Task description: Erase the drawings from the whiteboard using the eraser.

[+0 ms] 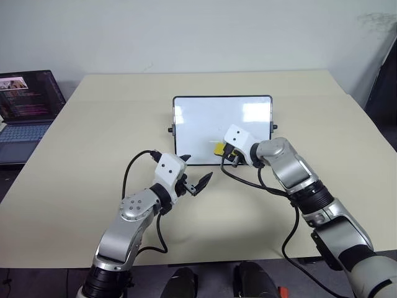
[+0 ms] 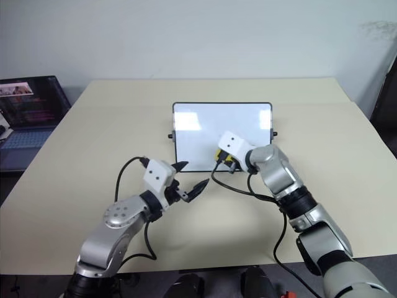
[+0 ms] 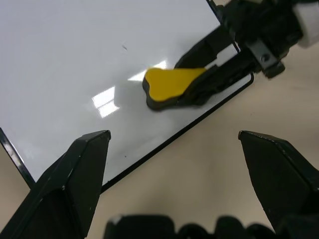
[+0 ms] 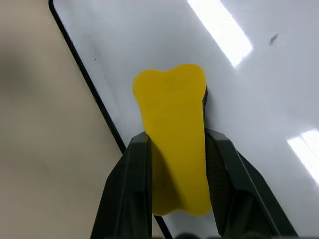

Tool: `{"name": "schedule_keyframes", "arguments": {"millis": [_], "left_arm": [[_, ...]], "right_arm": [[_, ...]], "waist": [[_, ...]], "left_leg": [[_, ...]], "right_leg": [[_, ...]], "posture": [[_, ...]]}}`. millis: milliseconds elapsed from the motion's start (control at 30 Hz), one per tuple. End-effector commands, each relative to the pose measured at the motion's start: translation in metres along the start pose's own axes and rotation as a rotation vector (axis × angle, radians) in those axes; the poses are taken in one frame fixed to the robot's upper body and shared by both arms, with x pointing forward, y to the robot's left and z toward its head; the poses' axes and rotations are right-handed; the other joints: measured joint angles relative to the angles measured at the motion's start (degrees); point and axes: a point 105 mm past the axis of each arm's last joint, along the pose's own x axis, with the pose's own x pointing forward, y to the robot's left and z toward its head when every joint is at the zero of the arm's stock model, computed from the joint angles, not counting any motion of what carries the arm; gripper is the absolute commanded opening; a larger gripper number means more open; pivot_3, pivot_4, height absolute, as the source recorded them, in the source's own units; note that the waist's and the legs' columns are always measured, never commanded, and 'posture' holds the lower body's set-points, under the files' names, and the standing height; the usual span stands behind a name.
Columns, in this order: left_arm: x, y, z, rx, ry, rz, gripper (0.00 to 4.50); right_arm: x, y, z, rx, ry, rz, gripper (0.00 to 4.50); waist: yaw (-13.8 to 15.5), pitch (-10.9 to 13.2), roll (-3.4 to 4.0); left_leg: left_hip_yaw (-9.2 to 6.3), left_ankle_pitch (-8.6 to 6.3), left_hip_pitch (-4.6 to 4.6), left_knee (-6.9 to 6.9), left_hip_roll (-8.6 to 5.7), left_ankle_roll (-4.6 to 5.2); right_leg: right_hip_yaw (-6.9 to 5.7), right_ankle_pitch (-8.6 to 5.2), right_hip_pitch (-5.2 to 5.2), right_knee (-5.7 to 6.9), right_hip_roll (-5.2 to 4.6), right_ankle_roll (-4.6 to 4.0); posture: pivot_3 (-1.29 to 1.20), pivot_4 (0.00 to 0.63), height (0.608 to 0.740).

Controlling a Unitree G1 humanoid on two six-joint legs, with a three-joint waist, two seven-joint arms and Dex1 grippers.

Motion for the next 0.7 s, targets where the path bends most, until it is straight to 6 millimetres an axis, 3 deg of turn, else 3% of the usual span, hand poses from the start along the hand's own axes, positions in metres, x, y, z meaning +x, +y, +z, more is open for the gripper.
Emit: {"name": "schedule_keyframes", "arguments": {"millis": [33,133,267,400,500,700], "left_arm": [[-0.001,-0.001,0.010,0.031,-0.036,-0.017,4.50],[-0.002,0.002,0.012,0.062,-0.034,-0.024,4.50],[-0.006,0.009,0.025,0.097,-0.051,-0.019,4.50],[-0.008,0.003,0.037,0.093,-0.077,-0.055,4.50],[-0.007,-0.005,0.042,0.057,-0.094,-0.117,4.50],[-0.002,-0.022,0.068,0.009,-0.176,-0.342,4.50]], "right_arm": [[-0.016,-0.002,0.023,0.011,-0.073,-0.021,1.14],[-0.025,-0.001,0.028,0.038,-0.084,-0.030,1.14],[-0.045,-0.020,0.026,0.129,-0.092,-0.133,1.14],[-0.065,-0.038,0.023,0.184,-0.106,-0.249,1.14],[-0.078,-0.046,0.012,0.235,-0.089,-0.318,1.14],[-0.107,-0.045,-0.031,0.316,0.017,-0.395,1.14]], "waist": [[0.03,0.00,0.00],[0.06,0.01,0.00],[0.08,0.01,0.01],[0.07,0.02,0.01],[0.08,0.02,0.00],[0.28,0.05,-0.02]], "left_leg": [[0.00,-0.01,-0.03,-0.02,0.00,-0.02],[0.00,-0.02,-0.09,-0.03,-0.01,-0.05],[-0.02,-0.05,-0.10,-0.03,-0.02,-0.01],[-0.01,-0.06,-0.09,-0.02,-0.03,0.01],[0.02,-0.05,-0.09,-0.03,-0.02,-0.01],[0.06,-0.06,-0.14,0.01,-0.05,0.02]], "right_leg": [[0.00,-0.01,-0.03,-0.04,0.00,0.01],[0.01,-0.02,-0.05,-0.12,-0.03,0.03],[-0.01,-0.03,-0.05,-0.11,-0.03,0.03],[0.00,-0.03,-0.04,-0.10,-0.03,0.04],[0.01,-0.03,-0.05,-0.11,-0.03,0.04],[-0.03,-0.04,-0.02,-0.12,-0.04,0.06]], "posture": [[0.00,0.150,0.740],[0.00,0.150,0.740],[0.00,0.150,0.740],[0.00,0.150,0.740],[0.00,0.150,0.740],[0.00,0.150,0.740]]}}
